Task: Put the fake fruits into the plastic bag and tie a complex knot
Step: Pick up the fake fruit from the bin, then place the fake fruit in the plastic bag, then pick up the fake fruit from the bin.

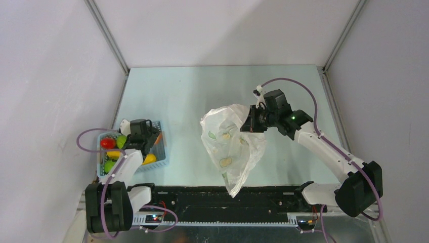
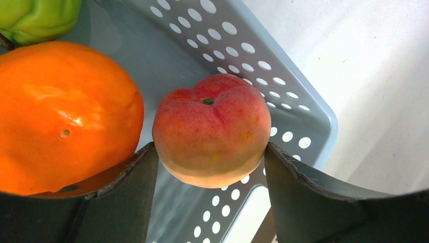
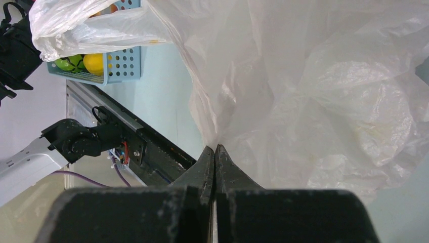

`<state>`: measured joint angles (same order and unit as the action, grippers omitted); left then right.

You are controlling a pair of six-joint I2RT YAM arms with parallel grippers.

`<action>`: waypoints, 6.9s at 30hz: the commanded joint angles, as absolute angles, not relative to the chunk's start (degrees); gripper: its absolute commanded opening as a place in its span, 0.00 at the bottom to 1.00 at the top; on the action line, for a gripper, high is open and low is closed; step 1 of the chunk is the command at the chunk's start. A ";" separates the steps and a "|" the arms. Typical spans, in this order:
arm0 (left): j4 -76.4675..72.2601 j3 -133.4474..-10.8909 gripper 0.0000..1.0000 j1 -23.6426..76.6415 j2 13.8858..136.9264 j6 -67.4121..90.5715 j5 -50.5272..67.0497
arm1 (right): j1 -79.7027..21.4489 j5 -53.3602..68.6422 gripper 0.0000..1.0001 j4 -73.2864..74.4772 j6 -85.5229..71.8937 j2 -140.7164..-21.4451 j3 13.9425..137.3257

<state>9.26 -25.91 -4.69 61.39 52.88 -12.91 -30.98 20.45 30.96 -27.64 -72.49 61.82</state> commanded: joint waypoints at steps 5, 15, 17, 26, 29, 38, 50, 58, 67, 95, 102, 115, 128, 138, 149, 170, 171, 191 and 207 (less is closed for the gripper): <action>10.02 -25.90 0.66 -5.44 55.89 50.95 -15.03 | -30.79 20.77 0.00 29.29 -28.43 -72.11 61.96; 17.14 -29.55 0.65 -5.34 43.27 43.80 -12.99 | -30.84 20.65 0.00 29.04 -28.70 -71.41 61.96; 17.67 -30.62 0.65 -5.01 41.39 40.20 -10.41 | -30.88 20.63 0.00 28.89 -28.80 -71.37 61.92; 18.81 -38.06 0.65 9.79 44.50 28.21 -6.68 | -31.09 22.30 0.00 27.00 -29.84 -72.57 61.95; 16.91 -37.91 0.65 13.18 45.06 27.77 -2.66 | -31.11 21.81 0.00 26.71 -29.66 -72.19 62.03; 15.35 -35.86 0.66 26.92 46.71 22.46 3.32 | -31.02 21.42 0.00 26.44 -29.78 -71.95 62.03; 18.65 -38.55 0.67 40.81 53.07 17.99 13.61 | -30.95 21.22 0.00 26.38 -30.27 -71.38 61.99; 3.56 -38.48 0.67 47.66 56.73 21.75 11.59 | -31.10 20.66 0.00 27.24 -30.57 -70.74 61.97; -10.62 -40.76 0.64 50.67 64.95 21.41 -8.39 | -31.75 20.63 0.00 27.01 -31.26 -70.49 61.97; -19.17 -43.95 0.90 52.92 84.36 22.13 0.86 | -32.42 15.09 0.00 23.40 -35.27 -70.79 58.90; -18.85 -43.88 0.99 52.96 84.12 21.83 0.23 | -32.26 14.24 0.00 23.78 -35.02 -70.43 58.81; -17.45 -42.07 0.99 52.94 78.78 19.70 -2.35 | -32.23 12.77 0.00 24.36 -34.74 -69.87 58.86; -8.61 -37.14 0.99 50.09 67.59 17.49 -7.62 | -32.13 11.96 0.00 24.47 -34.60 -68.95 58.88; 8.86 -34.39 0.99 41.98 52.74 17.63 -19.22 | -31.97 11.63 0.00 24.04 -34.40 -68.45 58.22; 29.10 -39.85 0.99 22.14 45.52 27.69 -29.41 | -31.77 12.32 0.00 23.59 -34.31 -68.50 57.83; 34.35 -46.48 0.99 -19.60 49.52 20.91 -32.51 | -29.85 15.48 0.00 23.78 -32.61 -66.76 57.83; 34.14 -46.20 0.99 -21.71 49.78 20.59 -31.48 | -29.76 15.67 0.00 23.90 -32.61 -66.63 57.81; 29.33 -47.39 0.86 -34.95 60.61 22.65 -22.74 | -29.10 16.61 0.00 22.91 -32.53 -66.79 57.83; 27.16 -51.23 0.73 -35.92 70.04 22.06 -21.29 | -29.00 17.49 0.00 21.89 -32.95 -68.56 57.77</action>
